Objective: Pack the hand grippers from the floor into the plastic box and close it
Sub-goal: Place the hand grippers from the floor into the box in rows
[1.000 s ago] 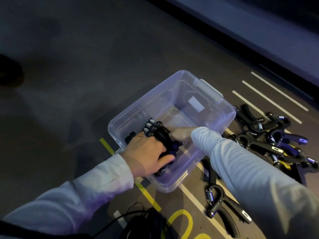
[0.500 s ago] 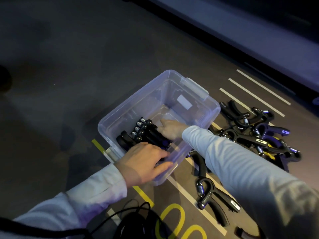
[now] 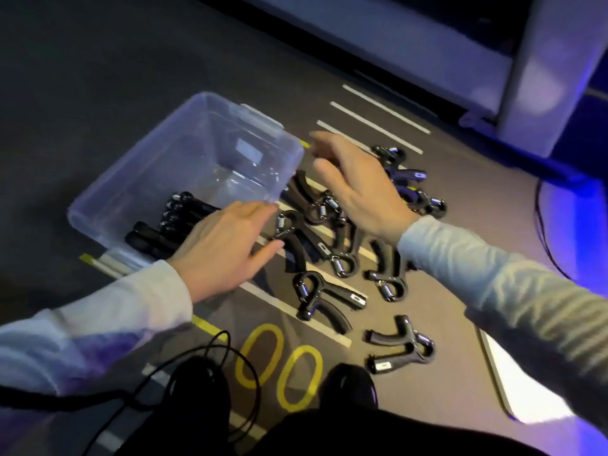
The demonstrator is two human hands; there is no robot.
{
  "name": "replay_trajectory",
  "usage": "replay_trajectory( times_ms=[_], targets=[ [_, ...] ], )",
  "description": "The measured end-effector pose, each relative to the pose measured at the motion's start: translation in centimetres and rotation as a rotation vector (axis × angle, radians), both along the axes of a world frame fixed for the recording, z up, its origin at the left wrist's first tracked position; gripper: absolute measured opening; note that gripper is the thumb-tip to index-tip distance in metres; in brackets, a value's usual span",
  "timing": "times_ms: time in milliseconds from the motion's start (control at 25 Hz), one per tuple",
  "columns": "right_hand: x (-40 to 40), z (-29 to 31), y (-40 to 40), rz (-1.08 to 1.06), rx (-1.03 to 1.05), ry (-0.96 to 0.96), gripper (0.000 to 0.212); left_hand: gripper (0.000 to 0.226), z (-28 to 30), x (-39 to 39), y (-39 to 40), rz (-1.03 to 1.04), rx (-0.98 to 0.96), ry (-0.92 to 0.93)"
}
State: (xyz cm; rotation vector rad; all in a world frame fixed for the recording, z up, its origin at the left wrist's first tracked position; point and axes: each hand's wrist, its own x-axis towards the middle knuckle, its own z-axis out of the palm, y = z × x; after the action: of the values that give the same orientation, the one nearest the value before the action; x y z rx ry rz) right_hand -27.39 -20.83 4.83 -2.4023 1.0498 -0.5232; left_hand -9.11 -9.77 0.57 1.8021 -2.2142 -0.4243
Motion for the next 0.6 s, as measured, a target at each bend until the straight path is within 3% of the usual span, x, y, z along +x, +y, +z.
replay_trajectory(
  times_ms=[160, 360, 600],
  targets=[
    [-8.9, -3.3, 2.6, -0.3, 0.166, 0.021, 0.052, 0.062, -0.3, -2.4, -0.1, -0.058, 0.051, 0.021],
    [-14.8, -8.7, 4.4, -0.499, 0.324, 0.034, 0.041, 0.064, -0.6, -6.6, -1.3, -0.171, 0.076, 0.054],
    [-18.9, -14.3, 4.3, -0.719, 0.336, 0.153, 0.035, 0.059, -1.8, -7.9, -1.5, -0.153, 0.068, 0.075]
  ],
)
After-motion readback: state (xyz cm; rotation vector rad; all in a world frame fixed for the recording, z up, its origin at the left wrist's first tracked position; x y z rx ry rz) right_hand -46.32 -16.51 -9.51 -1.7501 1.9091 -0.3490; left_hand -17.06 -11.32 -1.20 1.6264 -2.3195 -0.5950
